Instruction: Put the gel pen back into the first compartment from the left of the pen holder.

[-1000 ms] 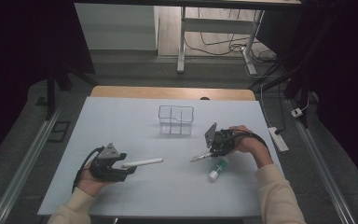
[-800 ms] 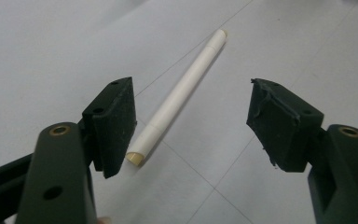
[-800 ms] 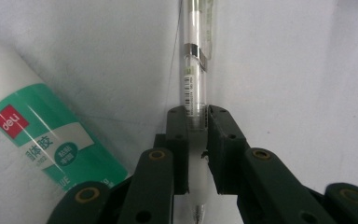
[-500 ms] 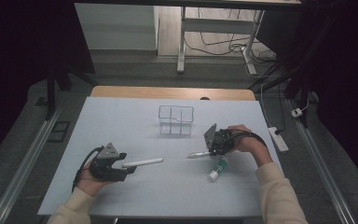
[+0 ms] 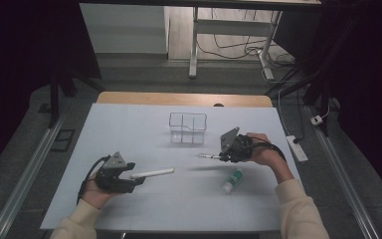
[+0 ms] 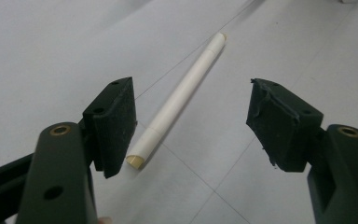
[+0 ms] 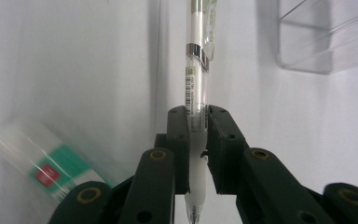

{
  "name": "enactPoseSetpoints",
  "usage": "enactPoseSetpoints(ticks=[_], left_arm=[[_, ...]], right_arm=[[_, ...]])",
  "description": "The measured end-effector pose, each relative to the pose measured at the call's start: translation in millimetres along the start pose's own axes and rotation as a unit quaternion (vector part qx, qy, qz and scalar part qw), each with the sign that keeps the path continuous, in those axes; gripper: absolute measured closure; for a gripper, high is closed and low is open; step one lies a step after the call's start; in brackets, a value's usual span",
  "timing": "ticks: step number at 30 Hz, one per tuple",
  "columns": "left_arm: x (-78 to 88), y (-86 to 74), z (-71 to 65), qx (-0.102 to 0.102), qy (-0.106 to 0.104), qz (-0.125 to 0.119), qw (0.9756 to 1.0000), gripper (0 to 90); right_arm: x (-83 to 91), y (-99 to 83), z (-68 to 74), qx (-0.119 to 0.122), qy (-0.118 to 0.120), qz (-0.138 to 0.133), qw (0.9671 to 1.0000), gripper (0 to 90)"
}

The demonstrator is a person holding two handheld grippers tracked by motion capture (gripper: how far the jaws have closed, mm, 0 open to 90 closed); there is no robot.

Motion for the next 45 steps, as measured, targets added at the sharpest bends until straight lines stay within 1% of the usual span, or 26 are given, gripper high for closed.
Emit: enactPoseSetpoints(ticks=[2, 4, 6, 9, 11, 14, 15, 19, 22, 24, 28, 31, 36, 41, 45], left_arm=[[0.4, 0.1, 0.3, 0.001, 0.0, -0.001, 1.0, 32.6], [0.8, 0.1, 1.0, 0.002, -0.001, -0.003, 1.0, 32.6], [1.1, 0.2, 1.5, 0.003, 0.0, -0.004, 1.0, 32.7], [0.8, 0.3, 1.8, 0.002, -0.001, -0.004, 1.0, 32.7], [0.5, 0.3, 1.8, 0.001, -0.001, -0.004, 1.0, 32.7], [0.4, 0.7, 1.6, -0.001, 0.0, -0.004, 1.0, 32.7], [0.4, 0.9, 1.3, -0.001, 0.0, -0.005, 1.0, 32.7], [0.8, 1.9, -0.6, -0.007, 0.002, -0.003, 1.0, 32.7], [1.0, 4.1, -3.4, -0.015, 0.005, -0.004, 0.9999, 32.7], [1.0, 6.1, -5.9, -0.024, 0.008, -0.005, 0.9997, 32.7], [1.4, 11.3, -12.7, -0.041, 0.009, -0.006, 0.9991, 32.7], [0.7, 16.3, -18.9, -0.05, 0.005, -0.008, 0.9987, 32.7], [-2.9, 26.1, -30.6, -0.074, 0.004, -0.013, 0.9971, 32.7], [-7.6, 33.5, -37.8, -0.087, 0.002, -0.013, 0.9962, 32.3], [-10.4, 39.6, -42.2, -0.098, 0.007, -0.017, 0.995, 31.6]], right_arm=[[3.0, 3.1, 3.2, -0.012, -0.005, -0.017, 0.9998, 78.6], [6.4, 6.1, 7.3, -0.025, -0.016, -0.03, 0.9991, 78.6], [8.4, 9.1, 11.9, -0.035, -0.02, -0.04, 0.9984, 78.6], [9.1, 12.7, 19.8, -0.045, -0.023, -0.045, 0.9977, 78.6], [10.2, 15.3, 25.3, -0.045, -0.025, -0.046, 0.9976, 78.6], [12.3, 20.6, 33.0, -0.056, -0.024, -0.065, 0.996, 78.6], [12.5, 21.5, 35.4, -0.062, -0.026, -0.067, 0.9954, 78.6], [10.0, 23.2, 43.8, -0.081, -0.028, -0.068, 0.994, 78.6], [6.2, 25.2, 48.3, -0.088, -0.02, -0.073, 0.9932, 78.6], [4.3, 26.4, 48.2, -0.095, -0.022, -0.067, 0.9929, 78.6], [1.7, 32.3, 51.0, -0.101, -0.011, -0.069, 0.9925, 78.6], [0.4, 36.5, 51.6, -0.109, -0.011, -0.065, 0.9918, 78.6], [-5.0, 42.5, 53.4, -0.119, -0.002, -0.06, 0.991, 78.6], [-11.5, 45.9, 54.2, -0.131, 0.009, -0.059, 0.9896, 78.6], [-14.5, 47.6, 53.7, -0.14, 0.012, -0.06, 0.9883, 78.6]])
Point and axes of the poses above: each handheld gripper's, and its own axes: x roughly backward along the jaws, y roughly out of its top, z roughly to its left, the point moved 7 cm from there along -x, roughly forward along the jaws, and after that the axes turned 6 degrees about y, right-handed, at the moved point
